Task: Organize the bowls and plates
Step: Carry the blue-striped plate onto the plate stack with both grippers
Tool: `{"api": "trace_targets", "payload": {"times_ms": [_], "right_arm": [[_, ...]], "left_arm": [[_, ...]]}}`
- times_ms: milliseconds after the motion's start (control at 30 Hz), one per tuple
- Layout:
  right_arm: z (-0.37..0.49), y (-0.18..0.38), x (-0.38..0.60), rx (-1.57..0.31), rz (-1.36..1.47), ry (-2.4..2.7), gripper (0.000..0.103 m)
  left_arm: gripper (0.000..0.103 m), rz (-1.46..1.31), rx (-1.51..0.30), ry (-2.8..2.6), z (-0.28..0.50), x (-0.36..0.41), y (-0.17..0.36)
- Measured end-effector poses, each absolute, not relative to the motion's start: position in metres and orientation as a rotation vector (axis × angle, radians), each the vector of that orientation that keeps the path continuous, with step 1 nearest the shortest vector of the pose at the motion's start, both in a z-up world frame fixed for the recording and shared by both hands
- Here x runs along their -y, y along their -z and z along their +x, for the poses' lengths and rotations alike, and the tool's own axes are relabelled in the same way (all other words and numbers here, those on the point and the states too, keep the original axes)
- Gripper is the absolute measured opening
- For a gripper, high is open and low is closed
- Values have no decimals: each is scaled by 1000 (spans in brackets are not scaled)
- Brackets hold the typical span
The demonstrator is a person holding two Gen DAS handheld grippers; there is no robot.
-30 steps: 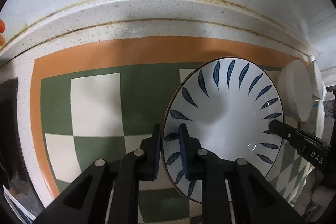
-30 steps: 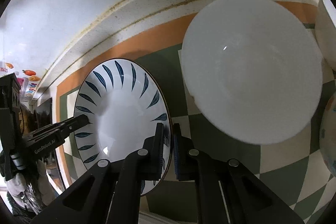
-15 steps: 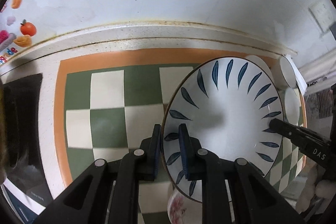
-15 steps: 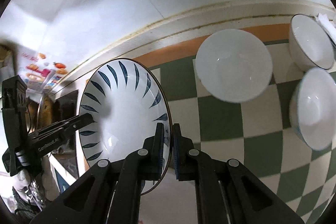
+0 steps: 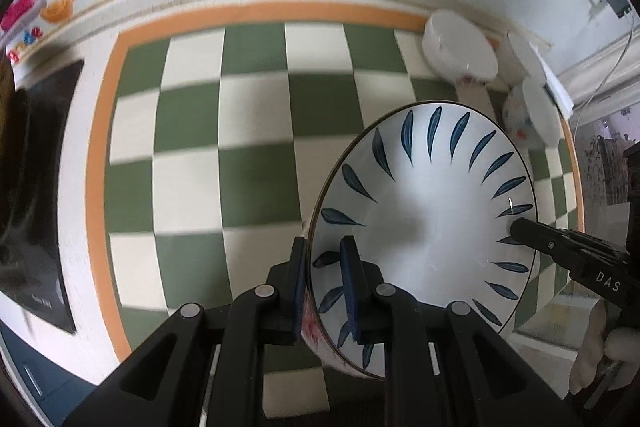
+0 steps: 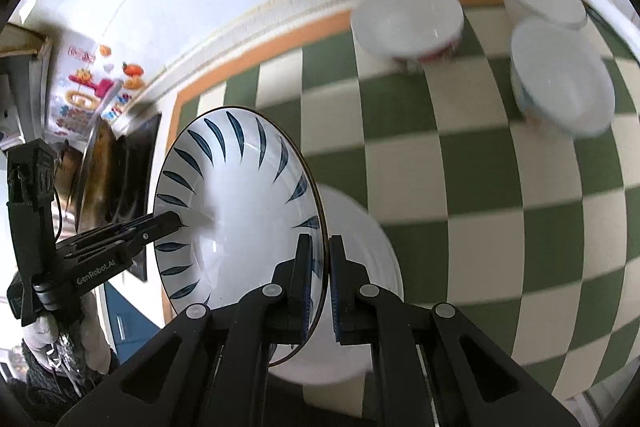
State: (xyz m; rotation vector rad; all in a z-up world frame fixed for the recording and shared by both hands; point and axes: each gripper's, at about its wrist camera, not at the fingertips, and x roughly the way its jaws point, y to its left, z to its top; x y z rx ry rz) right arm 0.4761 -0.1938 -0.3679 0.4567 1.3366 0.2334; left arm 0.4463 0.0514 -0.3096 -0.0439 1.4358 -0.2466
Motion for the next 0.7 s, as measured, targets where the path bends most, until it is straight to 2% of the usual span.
{"api": "trace_targets", "payload": {"times_ms": [367, 700], "right_arm": [[453, 423, 191, -1425, 446, -232, 9], [459, 437, 191, -1457, 423, -231, 10]], "left_arm": [[14, -31, -1514, 202, 427, -44, 352], [15, -36, -1533, 179, 426, -38, 369]]}}
